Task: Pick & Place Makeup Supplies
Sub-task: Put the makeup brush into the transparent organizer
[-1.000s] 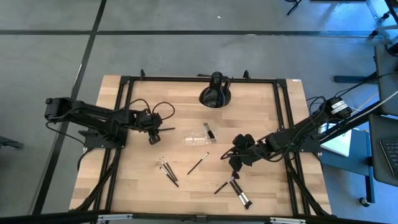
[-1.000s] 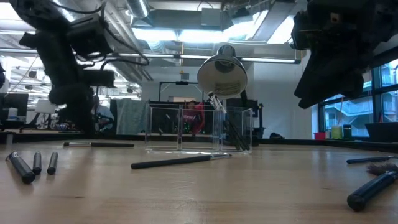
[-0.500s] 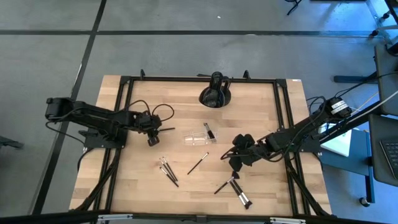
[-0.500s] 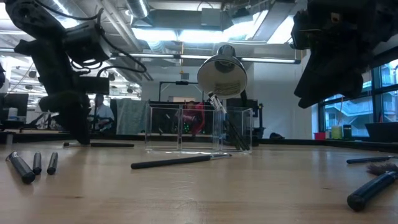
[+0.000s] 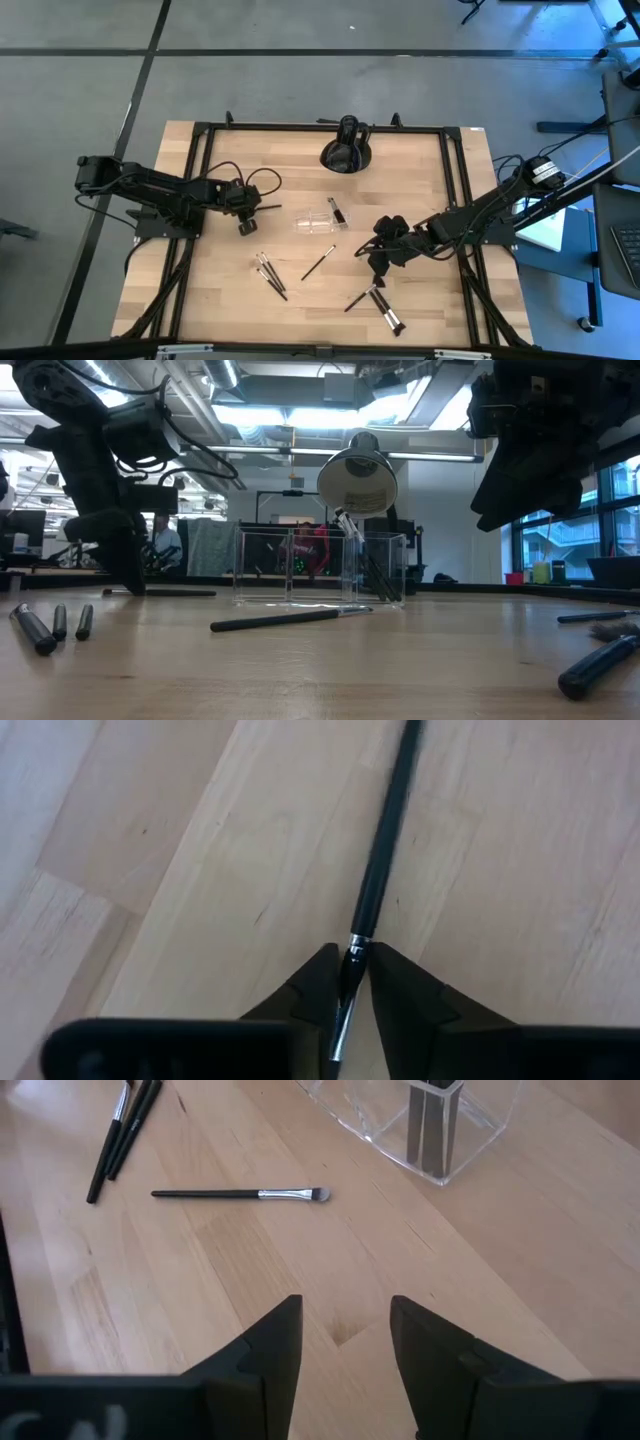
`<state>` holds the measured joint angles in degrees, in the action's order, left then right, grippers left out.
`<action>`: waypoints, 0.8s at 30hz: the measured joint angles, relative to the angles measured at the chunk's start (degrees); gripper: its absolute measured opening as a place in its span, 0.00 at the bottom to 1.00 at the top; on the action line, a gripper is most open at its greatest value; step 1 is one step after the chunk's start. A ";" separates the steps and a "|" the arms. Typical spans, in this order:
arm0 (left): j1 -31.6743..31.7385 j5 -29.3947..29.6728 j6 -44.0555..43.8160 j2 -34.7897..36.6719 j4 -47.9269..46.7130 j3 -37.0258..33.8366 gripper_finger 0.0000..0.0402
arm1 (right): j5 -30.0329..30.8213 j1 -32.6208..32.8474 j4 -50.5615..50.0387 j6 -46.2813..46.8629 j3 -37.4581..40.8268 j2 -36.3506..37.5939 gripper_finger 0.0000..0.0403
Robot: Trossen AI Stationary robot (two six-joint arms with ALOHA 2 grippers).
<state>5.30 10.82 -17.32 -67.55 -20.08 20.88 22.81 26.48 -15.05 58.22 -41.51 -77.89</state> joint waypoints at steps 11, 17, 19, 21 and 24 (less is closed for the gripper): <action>0.05 -0.04 -0.80 -0.26 -0.96 1.67 0.07 | 0.13 -0.21 1.56 -0.52 0.01 0.00 0.38; -2.15 -2.61 0.21 -0.22 -8.16 8.41 0.07 | 6.09 -1.57 12.13 -9.97 0.06 -0.44 0.38; -3.81 -3.31 0.78 -0.20 -11.14 11.32 0.07 | 5.90 -2.19 18.82 -17.48 0.06 -1.09 0.38; -5.69 -5.24 1.01 -0.15 -14.50 13.96 0.07 | 4.60 -2.57 26.60 -25.85 0.06 -1.82 0.38; -8.46 -8.23 -0.42 -0.15 -18.48 17.72 0.07 | 3.68 -3.04 36.43 -37.03 0.06 -3.33 0.38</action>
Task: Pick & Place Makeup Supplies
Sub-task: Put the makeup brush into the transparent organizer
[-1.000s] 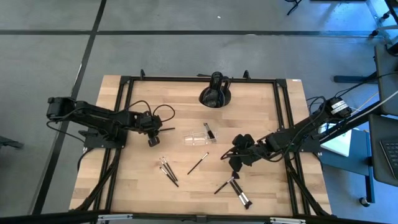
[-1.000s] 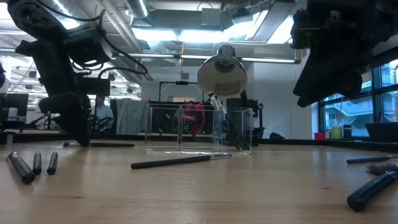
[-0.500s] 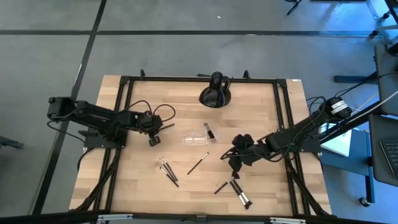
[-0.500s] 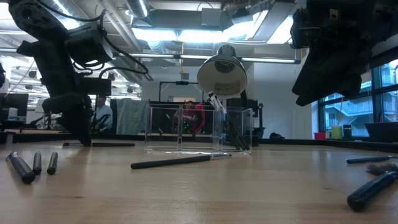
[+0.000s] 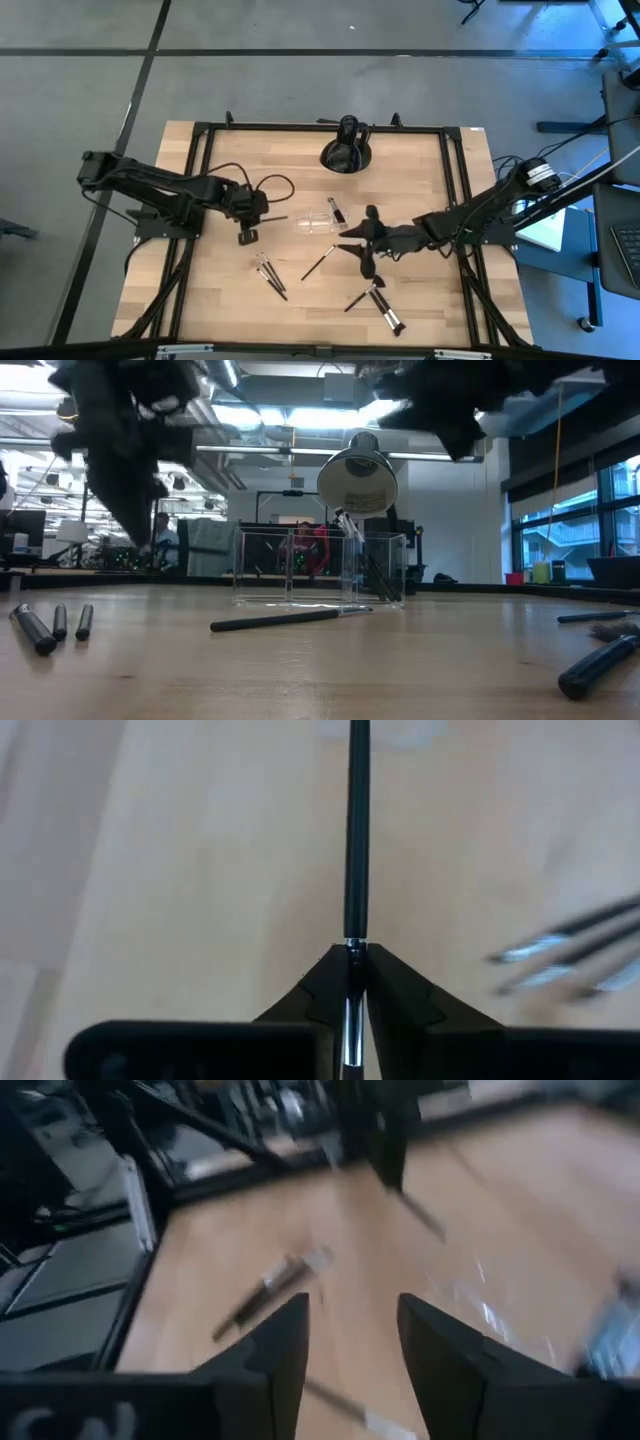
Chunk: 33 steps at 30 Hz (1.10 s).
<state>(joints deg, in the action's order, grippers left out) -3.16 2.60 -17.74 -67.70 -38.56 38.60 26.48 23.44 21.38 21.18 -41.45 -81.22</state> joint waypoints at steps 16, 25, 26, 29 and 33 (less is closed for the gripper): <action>-7.38 -0.78 -15.87 0.04 4.67 6.96 0.07 | 6.70 -3.29 -6.39 -43.01 -27.55 -25.35 0.42; -7.36 -0.62 -20.65 0.04 7.53 6.96 0.07 | 17.97 -3.32 -16.97 -57.18 -46.17 -38.72 0.43; -7.36 -0.63 -21.34 0.04 8.10 6.98 0.07 | 19.14 -3.32 -17.01 -58.66 -47.34 -39.73 0.43; -7.36 -0.64 -23.21 0.04 9.14 6.98 0.07 | 21.25 -3.39 -17.04 -62.34 -50.07 -42.24 0.43; -7.36 -0.66 -24.46 0.04 10.05 6.97 0.07 | 23.79 -3.35 -17.14 -65.51 -51.97 -44.31 0.43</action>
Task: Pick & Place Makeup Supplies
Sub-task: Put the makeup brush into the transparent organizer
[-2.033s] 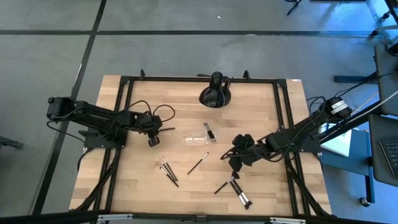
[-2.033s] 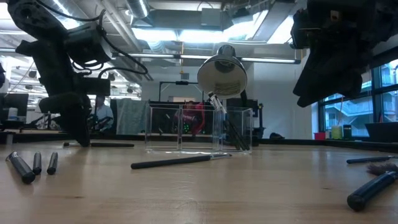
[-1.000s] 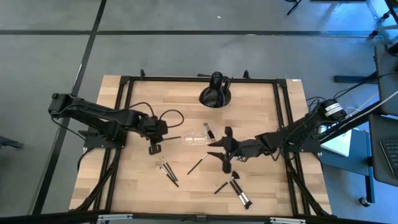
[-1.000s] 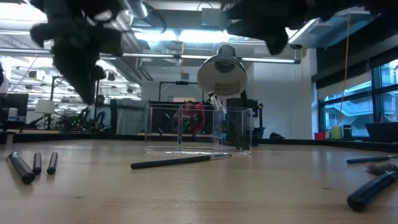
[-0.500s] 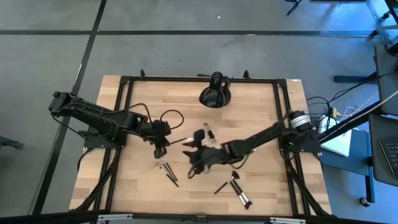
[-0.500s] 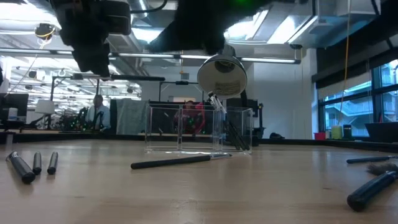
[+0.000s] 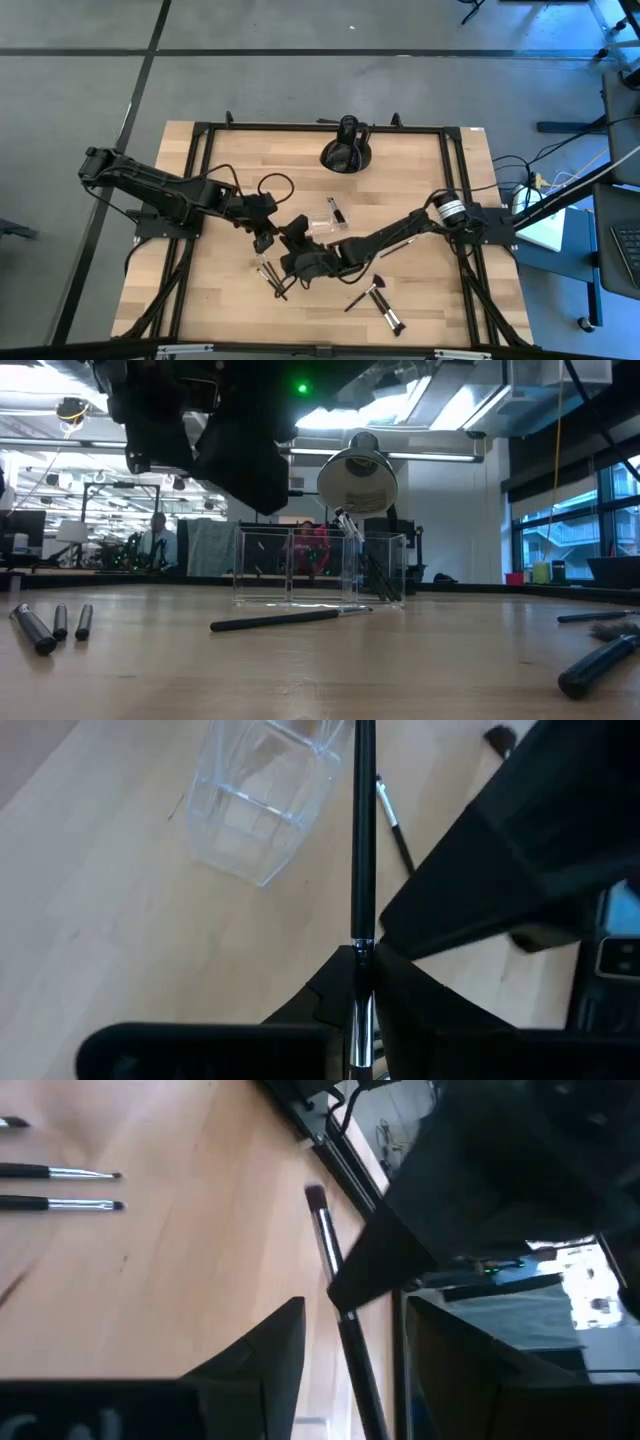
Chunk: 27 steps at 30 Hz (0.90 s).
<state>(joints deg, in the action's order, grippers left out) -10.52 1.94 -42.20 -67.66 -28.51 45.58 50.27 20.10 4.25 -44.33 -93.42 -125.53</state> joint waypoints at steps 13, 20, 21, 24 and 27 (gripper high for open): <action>0.00 -0.49 -1.61 0.02 1.76 0.01 0.07 | 2.22 -0.82 -6.20 0.38 -0.12 -0.09 0.28; 0.00 -0.56 -1.39 0.02 1.78 0.01 0.07 | 2.68 -1.11 -6.12 2.54 -0.12 -0.09 0.18; 0.00 -0.60 -1.16 0.02 1.78 0.01 0.07 | 2.70 -1.10 -6.01 2.97 -0.12 -0.09 0.16; 0.00 -0.58 -0.36 0.07 1.78 0.01 0.09 | 2.66 -1.09 -6.04 4.08 -0.12 -0.09 0.09; -0.02 0.25 0.51 0.09 2.00 0.01 0.11 | 2.66 -1.09 -6.01 5.18 -0.12 -0.09 0.07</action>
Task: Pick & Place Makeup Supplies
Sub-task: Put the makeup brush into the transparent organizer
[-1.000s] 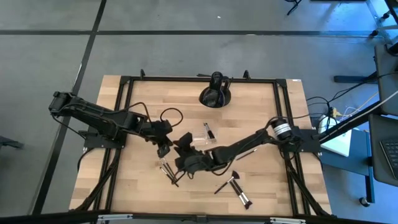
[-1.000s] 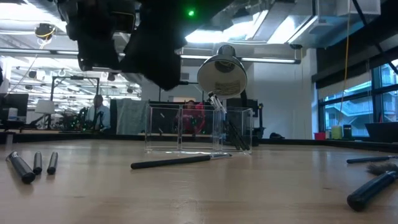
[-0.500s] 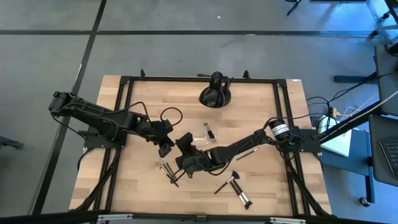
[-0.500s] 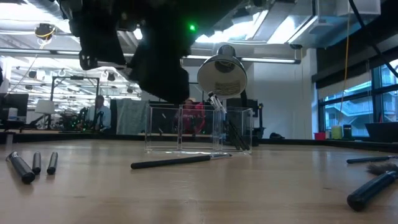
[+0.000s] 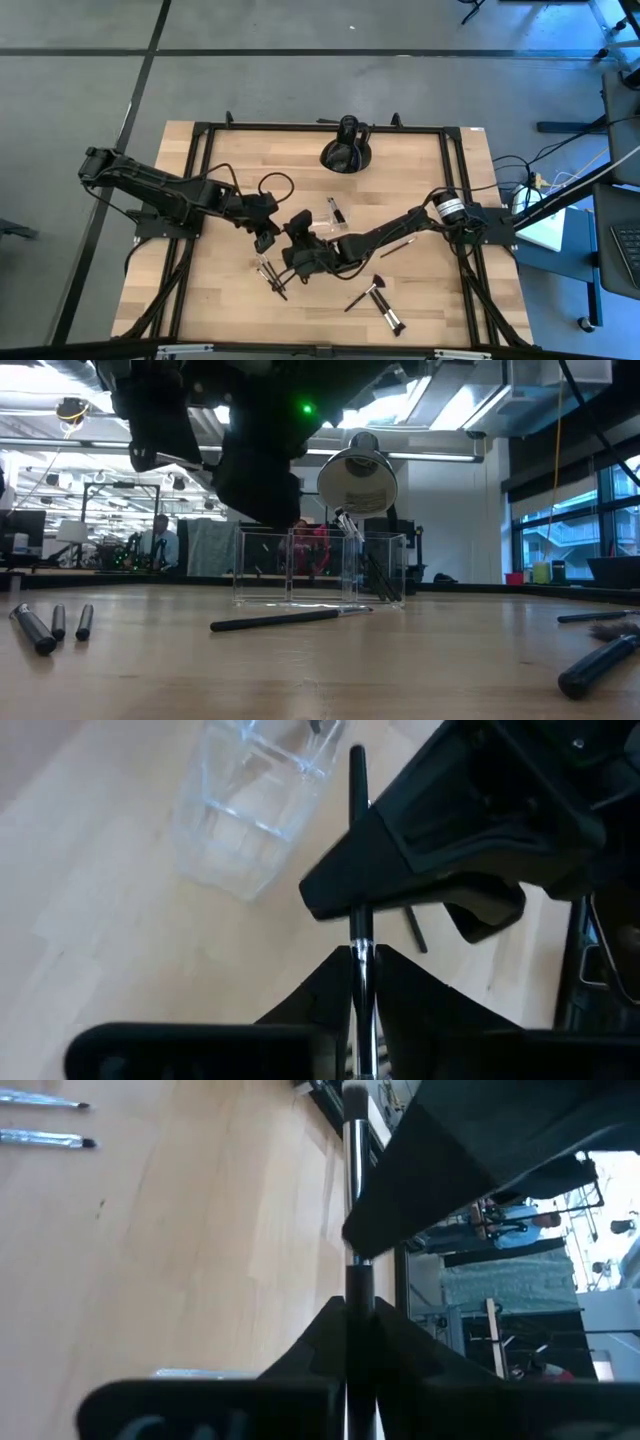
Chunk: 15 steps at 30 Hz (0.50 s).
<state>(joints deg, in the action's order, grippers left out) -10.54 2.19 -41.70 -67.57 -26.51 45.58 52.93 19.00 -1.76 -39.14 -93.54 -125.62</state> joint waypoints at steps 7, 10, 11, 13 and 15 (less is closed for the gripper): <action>0.02 3.10 4.13 0.34 2.33 0.02 0.23 | -0.74 -0.06 -2.58 8.96 0.00 0.52 0.11; -0.09 3.16 7.47 1.86 3.83 0.02 0.30 | -4.35 -0.47 -6.61 16.79 0.00 1.58 0.13; -0.28 3.31 8.54 2.62 4.83 0.02 0.32 | -5.58 -0.69 -7.39 19.31 0.00 1.81 0.12; -1.03 4.75 10.93 4.67 6.24 0.02 0.36 | -7.47 -1.07 -9.98 23.51 0.02 2.74 0.10; -2.24 7.67 13.85 7.19 7.40 0.03 0.38 | -9.49 -1.41 -11.00 27.12 0.04 3.60 0.08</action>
<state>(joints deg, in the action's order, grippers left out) -12.78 9.85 -27.85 -60.38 -19.11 45.61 43.44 17.59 -12.77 -12.03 -93.49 -122.02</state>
